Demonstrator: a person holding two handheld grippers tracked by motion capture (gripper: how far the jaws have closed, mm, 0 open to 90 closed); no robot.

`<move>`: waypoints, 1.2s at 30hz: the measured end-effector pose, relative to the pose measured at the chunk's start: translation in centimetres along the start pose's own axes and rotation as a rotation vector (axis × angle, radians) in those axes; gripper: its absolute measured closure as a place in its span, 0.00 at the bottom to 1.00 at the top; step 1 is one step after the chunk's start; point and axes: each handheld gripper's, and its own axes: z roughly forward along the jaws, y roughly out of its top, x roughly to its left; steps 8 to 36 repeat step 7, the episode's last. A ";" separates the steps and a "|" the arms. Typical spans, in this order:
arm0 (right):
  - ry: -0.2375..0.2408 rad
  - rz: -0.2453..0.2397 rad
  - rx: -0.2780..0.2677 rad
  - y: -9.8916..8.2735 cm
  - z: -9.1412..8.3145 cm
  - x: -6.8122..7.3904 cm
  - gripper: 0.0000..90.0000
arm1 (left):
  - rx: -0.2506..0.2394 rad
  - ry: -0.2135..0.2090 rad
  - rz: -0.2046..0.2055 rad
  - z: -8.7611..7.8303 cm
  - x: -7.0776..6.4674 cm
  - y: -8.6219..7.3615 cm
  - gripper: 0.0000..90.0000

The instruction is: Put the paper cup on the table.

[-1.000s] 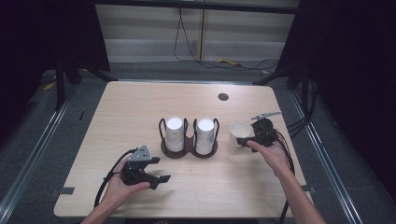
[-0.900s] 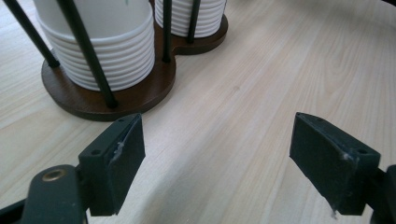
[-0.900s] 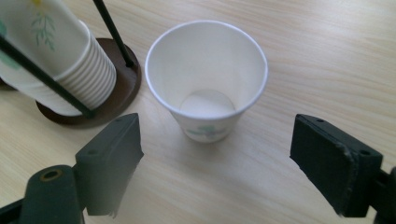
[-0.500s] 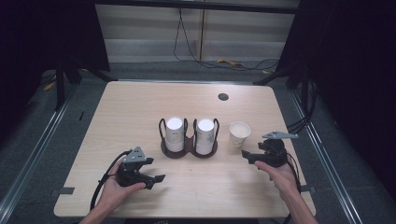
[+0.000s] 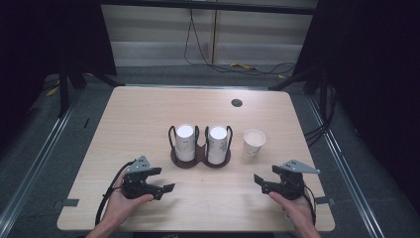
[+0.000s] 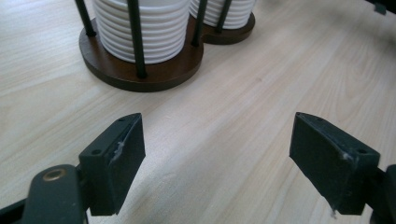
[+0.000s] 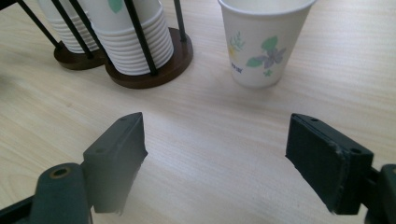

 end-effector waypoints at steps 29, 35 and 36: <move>0.009 -0.011 0.063 -1.0 1.0 -0.4 0.19 | 0.013 0.008 -0.004 -0.1 -0.1 -0.2 0.18; 0.009 -0.011 0.063 -1.0 1.0 -0.4 0.19 | 0.013 0.008 -0.004 -0.1 -0.1 -0.2 0.18; 0.009 -0.011 0.063 -1.0 1.0 -0.4 0.19 | 0.013 0.008 -0.004 -0.1 -0.1 -0.2 0.18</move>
